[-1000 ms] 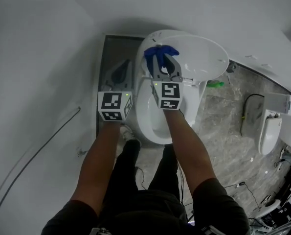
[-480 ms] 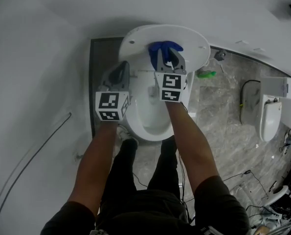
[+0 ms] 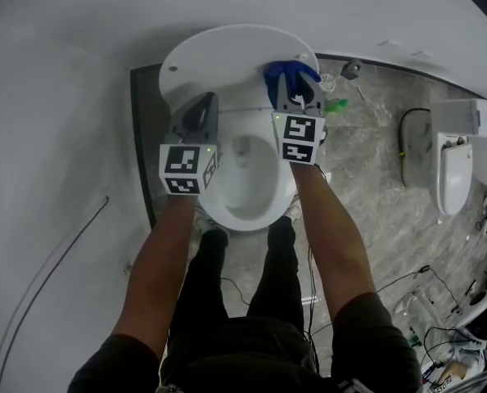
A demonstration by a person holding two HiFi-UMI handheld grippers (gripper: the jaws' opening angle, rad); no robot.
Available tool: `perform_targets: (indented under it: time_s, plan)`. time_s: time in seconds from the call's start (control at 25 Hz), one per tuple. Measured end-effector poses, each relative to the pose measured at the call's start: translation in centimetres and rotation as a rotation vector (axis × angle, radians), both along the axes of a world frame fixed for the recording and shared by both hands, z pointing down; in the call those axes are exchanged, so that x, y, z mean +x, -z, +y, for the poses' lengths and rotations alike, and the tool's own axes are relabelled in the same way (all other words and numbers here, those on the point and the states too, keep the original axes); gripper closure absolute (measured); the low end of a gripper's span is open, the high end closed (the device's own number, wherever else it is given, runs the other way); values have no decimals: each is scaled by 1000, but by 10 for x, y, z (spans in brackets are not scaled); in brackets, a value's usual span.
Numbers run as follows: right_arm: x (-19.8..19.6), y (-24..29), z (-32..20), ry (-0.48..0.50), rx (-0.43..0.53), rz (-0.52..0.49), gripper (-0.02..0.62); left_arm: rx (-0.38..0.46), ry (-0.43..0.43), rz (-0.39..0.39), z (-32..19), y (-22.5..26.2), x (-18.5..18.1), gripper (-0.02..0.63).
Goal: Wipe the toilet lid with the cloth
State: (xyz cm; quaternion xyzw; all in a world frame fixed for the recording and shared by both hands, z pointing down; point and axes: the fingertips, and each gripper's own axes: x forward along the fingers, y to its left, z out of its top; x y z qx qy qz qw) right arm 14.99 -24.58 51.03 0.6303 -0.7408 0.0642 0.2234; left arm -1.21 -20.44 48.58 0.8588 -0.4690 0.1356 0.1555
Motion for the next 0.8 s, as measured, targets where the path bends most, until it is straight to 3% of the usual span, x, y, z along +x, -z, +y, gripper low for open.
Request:
perform_targets:
  time_s: [0.24, 0.36, 0.64, 0.8]
  plan:
    - [7, 3, 7, 7, 18, 19, 520, -13, -5, 4, 3, -6, 14, 595]
    - [-7, 3, 13, 65, 28, 17, 520, -15, 15, 10, 4, -8, 4, 595]
    - [-109, -13, 29, 324, 12, -82, 520, -31, 90, -20, 8, -21, -60, 595]
    - [-182, -23, 38, 415, -31, -127, 520, -38, 147, -58, 12, -27, -111, 595]
